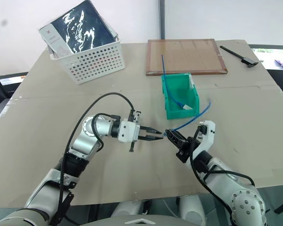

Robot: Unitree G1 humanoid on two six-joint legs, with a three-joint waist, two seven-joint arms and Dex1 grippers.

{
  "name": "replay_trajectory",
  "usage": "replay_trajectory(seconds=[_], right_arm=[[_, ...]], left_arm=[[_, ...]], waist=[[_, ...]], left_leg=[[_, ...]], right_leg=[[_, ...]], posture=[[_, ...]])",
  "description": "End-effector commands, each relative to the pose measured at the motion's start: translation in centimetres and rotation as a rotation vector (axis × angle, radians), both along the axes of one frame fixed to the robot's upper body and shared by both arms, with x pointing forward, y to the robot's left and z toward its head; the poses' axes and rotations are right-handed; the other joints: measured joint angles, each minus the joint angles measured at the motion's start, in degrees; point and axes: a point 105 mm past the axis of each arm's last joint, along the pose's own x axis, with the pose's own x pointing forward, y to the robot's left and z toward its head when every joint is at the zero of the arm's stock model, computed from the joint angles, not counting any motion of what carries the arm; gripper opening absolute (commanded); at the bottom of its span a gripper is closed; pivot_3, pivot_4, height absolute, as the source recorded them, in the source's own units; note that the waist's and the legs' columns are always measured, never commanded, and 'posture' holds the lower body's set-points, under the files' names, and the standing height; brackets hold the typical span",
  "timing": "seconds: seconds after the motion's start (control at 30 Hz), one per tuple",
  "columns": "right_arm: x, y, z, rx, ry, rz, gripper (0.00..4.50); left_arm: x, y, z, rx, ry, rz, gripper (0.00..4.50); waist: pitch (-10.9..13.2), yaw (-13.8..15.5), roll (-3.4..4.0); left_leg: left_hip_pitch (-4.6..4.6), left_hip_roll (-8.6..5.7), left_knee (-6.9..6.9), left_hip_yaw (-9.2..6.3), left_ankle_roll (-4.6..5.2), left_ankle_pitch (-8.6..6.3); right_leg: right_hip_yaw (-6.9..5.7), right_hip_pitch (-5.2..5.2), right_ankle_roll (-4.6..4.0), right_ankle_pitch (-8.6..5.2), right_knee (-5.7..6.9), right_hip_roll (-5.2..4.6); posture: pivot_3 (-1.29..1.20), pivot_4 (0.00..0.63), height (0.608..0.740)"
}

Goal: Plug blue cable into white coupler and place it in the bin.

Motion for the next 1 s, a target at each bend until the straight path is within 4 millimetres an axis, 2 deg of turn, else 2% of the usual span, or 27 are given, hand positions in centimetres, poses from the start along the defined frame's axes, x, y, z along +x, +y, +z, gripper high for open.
replay_trajectory(seconds=[0.03,0.13,0.2,0.23,0.3,0.33,0.37,0.43,0.5,0.6,0.7,0.83,1.0], right_arm=[[0.0,-0.1,0.9,0.022,-0.033,0.003,0.04],[0.0,-0.1,0.9,0.014,-0.038,0.006,0.04],[0.0,-0.1,0.9,0.006,-0.043,0.008,0.04],[0.0,-0.1,0.9,0.002,-0.046,0.009,0.00],[-0.1,-0.1,1.0,-0.012,-0.063,0.015,0.00],[-0.1,-0.2,1.0,-0.014,-0.069,0.015,0.00],[-0.1,-0.3,1.1,-0.018,-0.078,0.016,0.00],[0.0,-0.5,1.2,-0.032,-0.099,0.019,0.00],[0.1,-0.9,1.6,-0.070,-0.149,0.019,0.00],[0.4,-1.5,2.6,-0.156,-0.266,0.036,0.00],[0.9,-1.8,3.7,-0.161,-0.326,0.022,0.00],[1.2,-1.5,4.4,-0.175,-0.371,0.039,0.00],[1.2,-1.1,4.4,-0.204,-0.384,0.063,0.00]], left_arm=[[-0.3,-0.2,1.2,-0.029,-0.043,-0.012,0.00],[-0.3,-0.1,1.2,-0.036,-0.027,-0.007,0.00],[-0.4,0.0,1.5,-0.067,0.046,0.019,0.00],[-0.2,0.2,1.9,-0.098,0.102,0.047,0.89],[-0.2,0.9,2.3,-0.133,0.184,0.095,1.61],[-0.2,1.3,2.5,-0.146,0.224,0.121,2.23],[-0.3,2.0,2.5,-0.153,0.275,0.155,2.61],[-0.3,3.3,2.5,-0.163,0.337,0.226,3.65],[0.7,5.2,2.8,-0.218,0.384,0.371,4.49],[2.4,8.5,2.4,-0.302,0.414,0.652,4.49],[3.1,9.8,1.4,-0.331,0.410,0.801,4.49],[2.8,9.1,0.0,-0.342,0.457,0.839,4.49],[2.9,8.5,-1.1,-0.317,0.449,0.876,4.49]], waist=[[0.00,-0.01,0.00],[0.00,-0.01,0.00],[0.00,-0.09,0.00],[0.00,-0.26,0.00],[0.01,-0.59,0.00],[0.01,-0.81,0.01],[0.01,-1.02,0.01],[0.04,-1.45,0.05],[0.05,-1.45,0.08],[0.06,-1.35,0.08],[0.06,-1.18,0.07],[0.06,-0.97,0.07],[0.07,-0.85,0.07]], left_leg=[[0.00,0.00,0.00,0.01,0.00,0.00],[0.00,0.00,-0.01,0.00,0.00,0.00],[0.00,0.00,-0.01,0.00,0.00,0.00],[0.00,0.00,-0.01,0.00,0.00,0.00],[-0.01,0.01,-0.01,-0.02,0.00,0.00],[-0.01,0.01,-0.01,-0.03,0.00,0.00],[-0.01,0.01,-0.01,-0.04,0.01,0.00],[0.01,0.03,-0.05,-0.04,0.00,0.00],[0.03,0.05,-0.09,-0.02,0.00,0.00],[0.02,0.05,-0.08,-0.02,0.00,0.00],[0.03,0.05,-0.08,-0.04,0.00,0.00],[-0.01,0.03,-0.08,-0.02,-0.01,0.00],[-0.07,0.04,-0.16,-0.07,-0.02,0.00]], right_leg=[[0.01,0.00,0.00,0.00,0.00,0.00],[0.01,0.00,0.00,0.00,0.00,0.00],[0.01,0.00,0.00,0.00,0.00,0.00],[0.01,0.00,0.00,0.00,0.00,0.00],[0.01,0.00,0.01,-0.01,0.00,0.00],[0.01,-0.01,0.00,-0.01,0.00,0.00],[0.00,-0.01,0.01,-0.01,0.00,0.00],[0.00,-0.02,0.00,-0.01,0.00,0.02],[0.02,-0.04,0.01,-0.02,0.00,0.05],[0.01,-0.04,0.02,-0.02,-0.01,0.05],[-0.02,-0.04,0.02,-0.02,-0.01,0.05],[0.00,-0.03,0.02,0.00,-0.10,0.01],[-0.07,-0.03,-0.02,0.03,-0.26,0.00]], posture=[[0.00,0.150,0.740],[0.00,0.150,0.740],[0.00,0.150,0.740],[0.00,0.150,0.740],[0.00,0.150,0.740],[0.00,0.150,0.740],[0.00,0.150,0.740],[0.00,0.150,0.740],[0.00,0.150,0.740],[0.00,0.150,0.740],[0.00,0.150,0.740],[0.00,0.150,0.740],[0.00,0.150,0.740]])
